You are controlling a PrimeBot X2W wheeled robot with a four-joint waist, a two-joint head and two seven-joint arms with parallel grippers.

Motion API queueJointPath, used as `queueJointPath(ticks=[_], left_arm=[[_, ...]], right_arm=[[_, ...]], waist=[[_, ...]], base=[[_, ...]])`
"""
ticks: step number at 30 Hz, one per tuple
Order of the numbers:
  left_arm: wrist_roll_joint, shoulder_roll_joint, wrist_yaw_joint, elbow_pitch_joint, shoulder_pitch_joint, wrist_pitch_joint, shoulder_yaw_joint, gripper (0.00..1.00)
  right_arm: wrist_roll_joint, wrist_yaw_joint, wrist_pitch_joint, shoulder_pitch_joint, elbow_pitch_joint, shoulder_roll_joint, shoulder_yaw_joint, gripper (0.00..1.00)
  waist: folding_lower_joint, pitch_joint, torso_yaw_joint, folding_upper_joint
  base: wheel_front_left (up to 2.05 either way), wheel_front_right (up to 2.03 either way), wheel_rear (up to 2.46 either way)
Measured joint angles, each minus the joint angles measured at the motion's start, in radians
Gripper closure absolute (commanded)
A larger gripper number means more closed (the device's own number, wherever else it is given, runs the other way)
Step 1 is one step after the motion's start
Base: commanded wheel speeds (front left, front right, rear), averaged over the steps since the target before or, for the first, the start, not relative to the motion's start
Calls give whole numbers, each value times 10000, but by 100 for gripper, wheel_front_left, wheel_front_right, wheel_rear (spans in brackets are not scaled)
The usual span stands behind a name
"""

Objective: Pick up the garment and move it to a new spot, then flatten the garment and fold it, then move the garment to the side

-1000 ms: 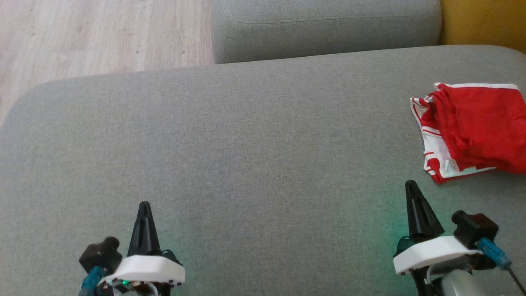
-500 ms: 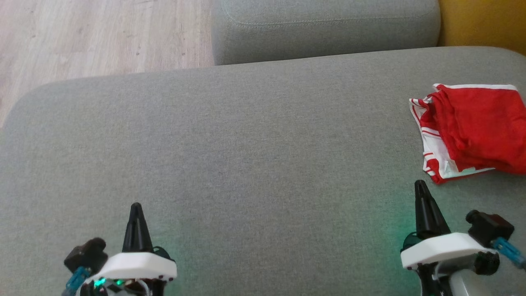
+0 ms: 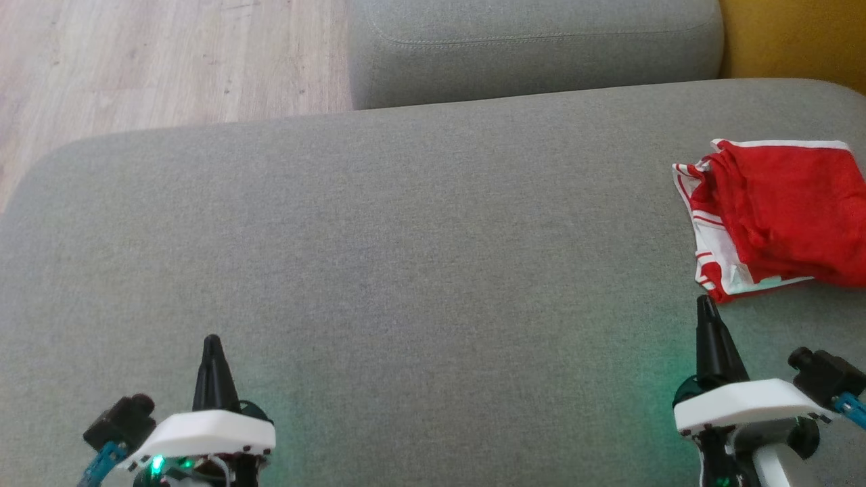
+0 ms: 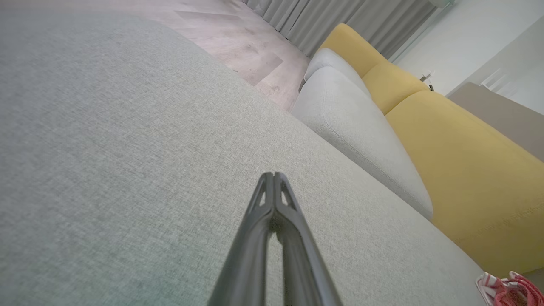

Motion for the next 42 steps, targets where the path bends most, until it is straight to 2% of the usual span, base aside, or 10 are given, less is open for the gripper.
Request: queueJointPath(ticks=[42], left_arm=[[-4038, 0, -606, -374, -15, 1227, 811, 100]], right_arm=[[4951, 0, 1114, -34, -244, -10, -594, 100]], waist=[[0, -153, -26, 0]], base=[[0, 0, 0]])
